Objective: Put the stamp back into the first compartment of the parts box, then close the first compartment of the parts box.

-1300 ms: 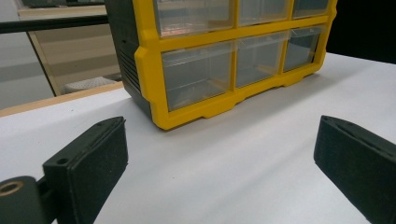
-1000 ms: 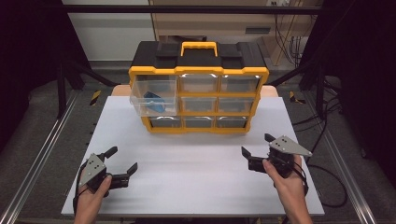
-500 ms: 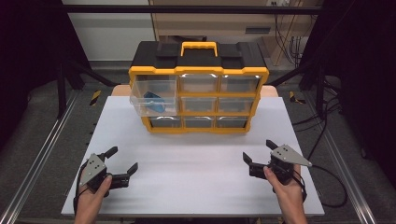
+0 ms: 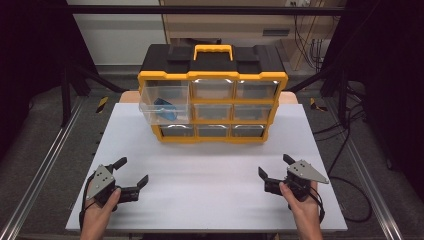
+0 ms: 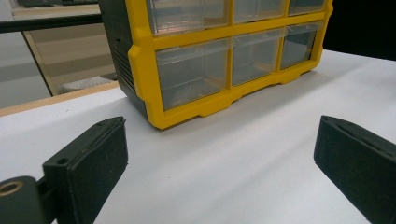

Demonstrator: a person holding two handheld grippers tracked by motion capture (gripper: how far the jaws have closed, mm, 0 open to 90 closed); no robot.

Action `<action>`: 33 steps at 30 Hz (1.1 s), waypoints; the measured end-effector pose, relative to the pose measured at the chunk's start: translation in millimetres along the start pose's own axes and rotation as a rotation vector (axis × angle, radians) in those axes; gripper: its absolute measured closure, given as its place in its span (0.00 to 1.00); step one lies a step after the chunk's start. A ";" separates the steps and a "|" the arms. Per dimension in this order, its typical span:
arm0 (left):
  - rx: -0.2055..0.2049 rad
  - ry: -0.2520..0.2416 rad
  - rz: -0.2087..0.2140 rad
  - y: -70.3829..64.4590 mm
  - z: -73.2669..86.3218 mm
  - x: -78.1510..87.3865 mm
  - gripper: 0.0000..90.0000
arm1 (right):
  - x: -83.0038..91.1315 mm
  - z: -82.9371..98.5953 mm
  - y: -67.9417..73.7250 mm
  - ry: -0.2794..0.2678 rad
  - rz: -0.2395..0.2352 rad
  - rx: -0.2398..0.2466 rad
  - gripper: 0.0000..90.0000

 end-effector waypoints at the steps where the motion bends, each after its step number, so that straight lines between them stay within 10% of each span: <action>1: -0.004 -0.001 -0.005 -0.1 -0.1 0.2 0.03 | -0.1 1.6 -0.2 -0.002 -0.002 -0.004 0.05; 33: 0.057 -0.031 0.000 -13.5 -21.7 4.7 0.10 | -0.5 20.0 7.1 -0.007 -0.035 0.096 0.07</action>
Point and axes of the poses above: each handheld gripper's, and its own axes: x roughly backward along the jaws, z roughly out of its underside, y roughly to its left, the point moved 1 cm from there along -x, roughly forward along the jaws, and after that the axes turned 12 degrees about -x, right-handed, at the moved point
